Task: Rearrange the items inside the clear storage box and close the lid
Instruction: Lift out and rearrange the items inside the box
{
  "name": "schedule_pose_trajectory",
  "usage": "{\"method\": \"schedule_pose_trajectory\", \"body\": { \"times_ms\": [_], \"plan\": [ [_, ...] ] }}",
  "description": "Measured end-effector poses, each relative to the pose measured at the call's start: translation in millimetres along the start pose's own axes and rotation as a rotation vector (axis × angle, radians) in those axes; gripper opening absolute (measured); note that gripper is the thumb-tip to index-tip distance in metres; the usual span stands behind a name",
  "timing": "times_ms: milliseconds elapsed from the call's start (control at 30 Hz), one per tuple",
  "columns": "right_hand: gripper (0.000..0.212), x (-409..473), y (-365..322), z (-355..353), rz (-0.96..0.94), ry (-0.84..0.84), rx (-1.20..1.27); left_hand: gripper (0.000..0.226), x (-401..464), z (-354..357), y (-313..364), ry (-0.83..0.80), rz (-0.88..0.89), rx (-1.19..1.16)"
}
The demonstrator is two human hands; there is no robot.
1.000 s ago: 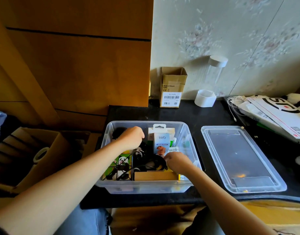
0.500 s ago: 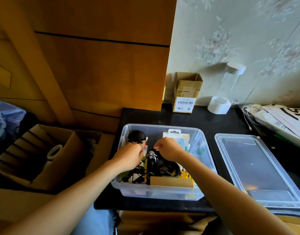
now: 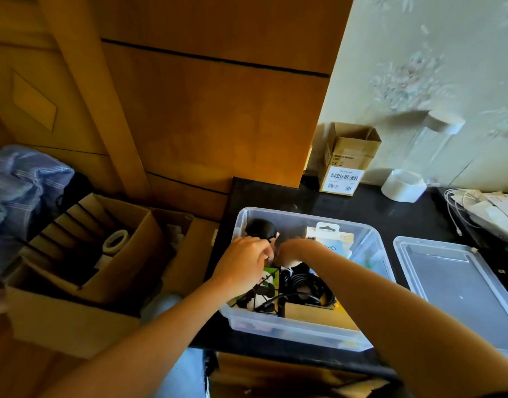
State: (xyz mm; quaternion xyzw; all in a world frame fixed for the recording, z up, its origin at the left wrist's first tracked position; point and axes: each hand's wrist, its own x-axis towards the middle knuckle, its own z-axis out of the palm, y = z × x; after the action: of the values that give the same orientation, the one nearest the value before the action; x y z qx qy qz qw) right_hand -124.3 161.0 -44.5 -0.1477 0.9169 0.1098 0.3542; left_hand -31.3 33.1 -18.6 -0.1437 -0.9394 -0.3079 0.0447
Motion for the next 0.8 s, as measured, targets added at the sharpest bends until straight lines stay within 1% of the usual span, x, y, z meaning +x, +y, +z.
{"method": "schedule_pose_trajectory", "body": {
  "times_ms": [133,200,267,333,467,533,700,733,800],
  "plan": [
    [0.047,3.1,-3.5,-2.9,0.003,-0.092,0.039,0.027,1.1,1.6,-1.9,0.006,0.013,0.08],
    [0.052,0.6,-5.6,-2.9,0.044,-0.111,0.084,0.027,1.1,2.9,-2.3,-0.001,0.012,0.115],
    [0.054,-3.2,-4.5,-2.7,0.042,-0.114,0.086,0.029,1.9,4.3,-3.0,-0.001,-0.002,0.139],
    [0.054,-7.0,-3.2,-3.4,0.026,-0.115,0.109,0.029,2.9,4.7,-4.4,-0.005,-0.016,0.149],
    [0.047,-5.7,-2.7,-1.7,-0.038,-0.146,0.124,0.029,2.6,5.3,-4.4,-0.007,-0.03,0.14],
    [0.047,-5.0,-1.2,-0.9,-0.038,-0.144,0.215,0.029,1.8,5.2,-4.0,0.0,-0.034,0.135],
    [0.044,-22.7,8.1,-3.0,-0.081,-0.072,0.477,0.03,0.4,4.9,-3.7,0.013,-0.043,0.129],
    [0.042,-30.1,10.0,-4.4,-0.103,-0.042,0.519,0.03,-0.1,4.7,-3.1,0.015,-0.04,0.133],
    [0.034,-43.4,15.3,-5.9,-0.161,0.077,0.508,0.029,-0.4,4.4,-2.9,0.014,-0.039,0.131]
  ]
}}
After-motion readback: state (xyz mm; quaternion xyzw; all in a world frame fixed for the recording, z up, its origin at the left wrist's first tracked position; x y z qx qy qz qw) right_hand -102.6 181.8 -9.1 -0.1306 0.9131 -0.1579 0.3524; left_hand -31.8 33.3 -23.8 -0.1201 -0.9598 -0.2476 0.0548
